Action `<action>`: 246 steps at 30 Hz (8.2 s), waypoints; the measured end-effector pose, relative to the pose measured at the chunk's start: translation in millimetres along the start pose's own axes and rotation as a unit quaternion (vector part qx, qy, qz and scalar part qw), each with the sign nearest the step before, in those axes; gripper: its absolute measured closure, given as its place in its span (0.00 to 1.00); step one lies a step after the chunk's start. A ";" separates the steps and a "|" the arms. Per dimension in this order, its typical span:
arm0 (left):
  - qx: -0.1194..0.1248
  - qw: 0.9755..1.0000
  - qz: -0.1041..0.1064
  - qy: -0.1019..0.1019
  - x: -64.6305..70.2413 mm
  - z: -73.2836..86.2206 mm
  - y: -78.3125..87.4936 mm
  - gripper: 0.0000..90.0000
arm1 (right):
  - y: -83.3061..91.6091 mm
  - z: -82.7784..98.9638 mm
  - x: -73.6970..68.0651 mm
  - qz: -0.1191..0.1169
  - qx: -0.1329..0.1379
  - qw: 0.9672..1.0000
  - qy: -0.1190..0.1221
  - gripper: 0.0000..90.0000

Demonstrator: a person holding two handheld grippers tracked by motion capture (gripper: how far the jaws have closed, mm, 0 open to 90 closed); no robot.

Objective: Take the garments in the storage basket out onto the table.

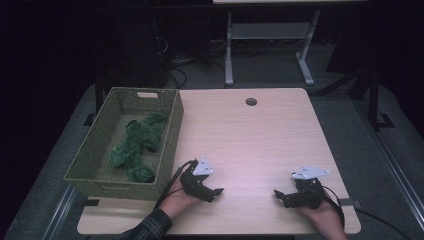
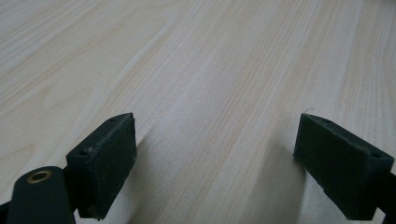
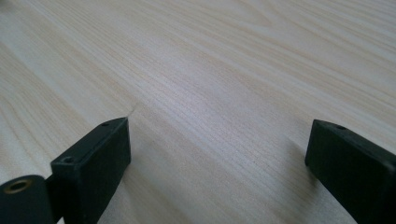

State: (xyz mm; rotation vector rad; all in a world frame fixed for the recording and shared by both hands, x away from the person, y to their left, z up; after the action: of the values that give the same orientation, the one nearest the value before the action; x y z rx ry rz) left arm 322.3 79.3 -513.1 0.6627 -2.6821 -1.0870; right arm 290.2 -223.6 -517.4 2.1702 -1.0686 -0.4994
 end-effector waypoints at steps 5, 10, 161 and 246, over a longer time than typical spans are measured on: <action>0.000 1.000 0.002 0.000 -0.6 -0.7 -0.6 0.14 | -0.1 -0.1 0.1 0.000 0.000 1.000 0.000 0.07; -0.003 1.000 0.000 -0.001 -1.9 -2.2 -1.4 0.14 | -0.1 -0.2 0.2 -0.001 0.000 1.000 0.001 0.07; 0.041 0.996 -0.063 0.044 -137.9 -60.4 160.8 0.26 | -1.0 -1.1 1.0 0.004 0.001 1.000 -0.001 0.07; -0.131 0.967 -0.135 0.174 -214.1 64.7 158.3 0.87 | -1.0 -1.1 1.0 0.004 0.002 1.000 -0.001 0.07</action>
State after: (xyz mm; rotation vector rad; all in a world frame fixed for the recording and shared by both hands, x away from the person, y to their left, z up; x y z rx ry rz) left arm 438.1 319.0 -448.1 1.0751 -2.1508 -1.2260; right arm 292.0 -223.5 -517.4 2.1683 -1.0787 -0.4972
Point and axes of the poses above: each handheld gripper's, and its own axes: y roughly backward along the jaws, z roughly out of its underside, x roughly to its right, the point moved 5 cm from there along -y, roughly forward along the jaws, and after that the axes turned 1 degree about -y, right-handed, at the moved point
